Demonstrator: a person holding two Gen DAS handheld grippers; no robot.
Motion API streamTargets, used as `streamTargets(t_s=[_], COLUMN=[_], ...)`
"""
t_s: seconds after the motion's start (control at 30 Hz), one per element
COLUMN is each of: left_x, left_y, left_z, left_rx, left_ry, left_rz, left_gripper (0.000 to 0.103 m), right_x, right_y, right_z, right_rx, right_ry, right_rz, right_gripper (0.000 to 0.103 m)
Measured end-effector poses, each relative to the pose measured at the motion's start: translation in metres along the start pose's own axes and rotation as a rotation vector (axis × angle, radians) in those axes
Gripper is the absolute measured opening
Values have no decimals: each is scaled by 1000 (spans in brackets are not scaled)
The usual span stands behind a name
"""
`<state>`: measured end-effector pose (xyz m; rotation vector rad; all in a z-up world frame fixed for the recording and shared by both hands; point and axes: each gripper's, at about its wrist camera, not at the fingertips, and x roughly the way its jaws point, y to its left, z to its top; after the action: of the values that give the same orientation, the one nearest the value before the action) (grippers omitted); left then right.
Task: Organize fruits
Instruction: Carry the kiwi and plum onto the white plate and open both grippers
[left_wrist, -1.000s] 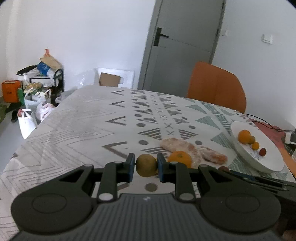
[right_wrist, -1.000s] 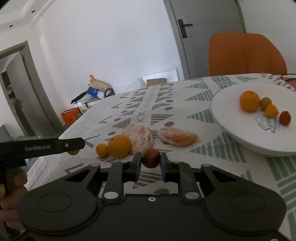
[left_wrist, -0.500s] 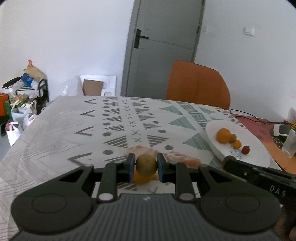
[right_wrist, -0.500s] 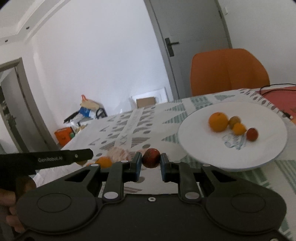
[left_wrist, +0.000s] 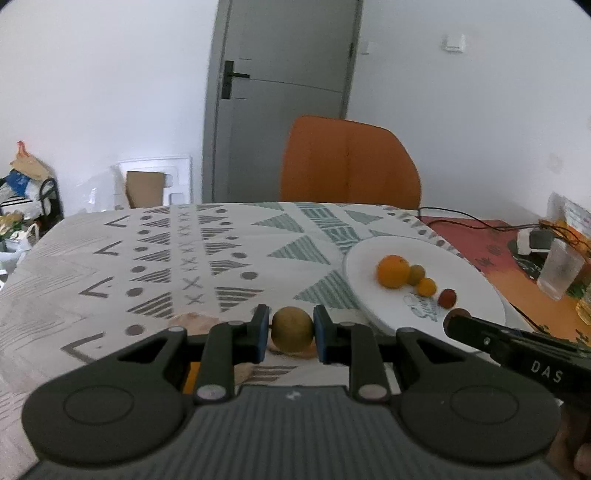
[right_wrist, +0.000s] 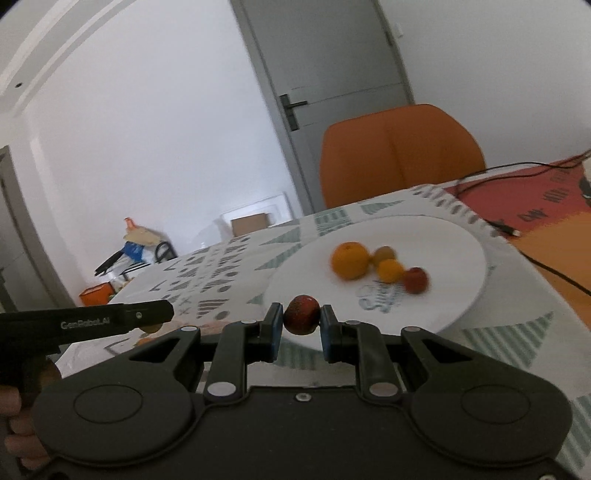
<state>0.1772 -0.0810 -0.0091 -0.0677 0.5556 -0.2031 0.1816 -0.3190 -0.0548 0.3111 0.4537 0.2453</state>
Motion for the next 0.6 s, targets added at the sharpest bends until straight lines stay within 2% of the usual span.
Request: streamTargets(t_s=[0.37, 0.6], left_x=[21, 33], left_y=[-34, -52], left_z=[4, 8], left_rx=[50, 84], left_ry=[19, 29], left_rz=[-43, -72], left_gripper=[24, 24], right_x=[-7, -15], right_y=[-31, -41], right_z=[2, 5], right_rx=[47, 58], right_ry=[-21, -55], right_rz=[-50, -75], right_gripper=[20, 27])
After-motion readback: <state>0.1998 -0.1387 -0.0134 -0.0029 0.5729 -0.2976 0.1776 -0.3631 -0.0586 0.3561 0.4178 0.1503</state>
